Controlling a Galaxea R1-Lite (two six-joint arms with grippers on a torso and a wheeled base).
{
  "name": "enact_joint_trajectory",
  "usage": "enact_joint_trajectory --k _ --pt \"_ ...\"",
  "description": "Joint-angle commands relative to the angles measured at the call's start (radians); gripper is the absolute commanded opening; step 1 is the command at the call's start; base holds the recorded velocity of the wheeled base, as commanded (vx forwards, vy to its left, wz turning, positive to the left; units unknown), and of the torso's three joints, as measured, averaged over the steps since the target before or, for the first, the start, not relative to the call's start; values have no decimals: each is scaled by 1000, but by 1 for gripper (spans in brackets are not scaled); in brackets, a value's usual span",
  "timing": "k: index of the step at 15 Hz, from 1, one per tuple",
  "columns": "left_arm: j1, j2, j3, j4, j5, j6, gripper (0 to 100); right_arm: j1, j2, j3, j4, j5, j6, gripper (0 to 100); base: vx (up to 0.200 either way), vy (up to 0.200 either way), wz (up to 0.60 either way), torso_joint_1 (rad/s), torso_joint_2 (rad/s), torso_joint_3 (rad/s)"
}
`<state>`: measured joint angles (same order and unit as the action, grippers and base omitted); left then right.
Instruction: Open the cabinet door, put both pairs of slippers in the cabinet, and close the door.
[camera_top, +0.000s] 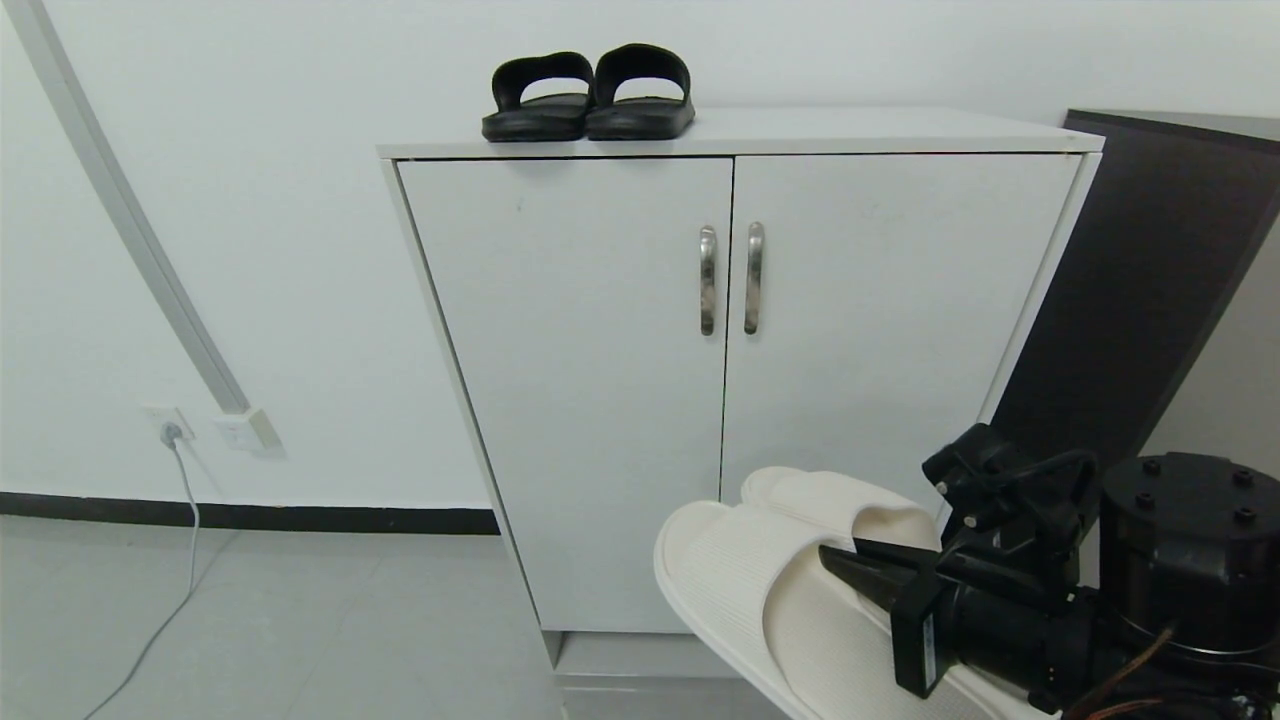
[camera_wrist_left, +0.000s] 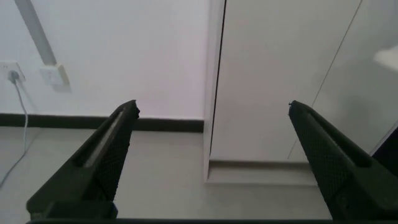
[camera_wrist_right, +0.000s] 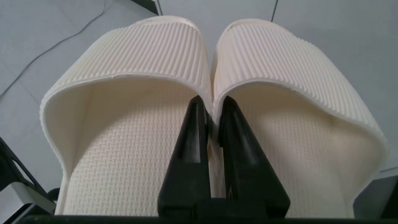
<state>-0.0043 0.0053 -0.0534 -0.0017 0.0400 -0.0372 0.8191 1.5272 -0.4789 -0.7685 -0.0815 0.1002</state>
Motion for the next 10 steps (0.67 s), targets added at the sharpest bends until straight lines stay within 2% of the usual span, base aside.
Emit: enact_joint_trajectory --k 1,3,4,6,8,10 --pt "-3 133 -233 45 11 -93 100 0 -1 3 0 2 -1 0 0 0 0 0 0 0" --pt "-31 255 -260 37 -20 -96 100 2 -1 5 -6 2 -1 0 0 0 0 0 0 0" --pt "-60 309 -256 29 -66 -101 100 2 -1 6 -11 2 -1 0 0 0 0 0 0 0" --pt "-79 375 -258 25 -140 -101 100 2 -1 10 -14 2 -2 0 0 0 0 0 0 0" --pt "-82 458 -256 -54 -238 -101 100 2 5 11 -14 3 -1 0 0 0 0 0 0 0" --pt "-82 585 -253 -169 -298 -99 100 3 5 11 -14 5 -1 0 0 0 0 0 0 0"
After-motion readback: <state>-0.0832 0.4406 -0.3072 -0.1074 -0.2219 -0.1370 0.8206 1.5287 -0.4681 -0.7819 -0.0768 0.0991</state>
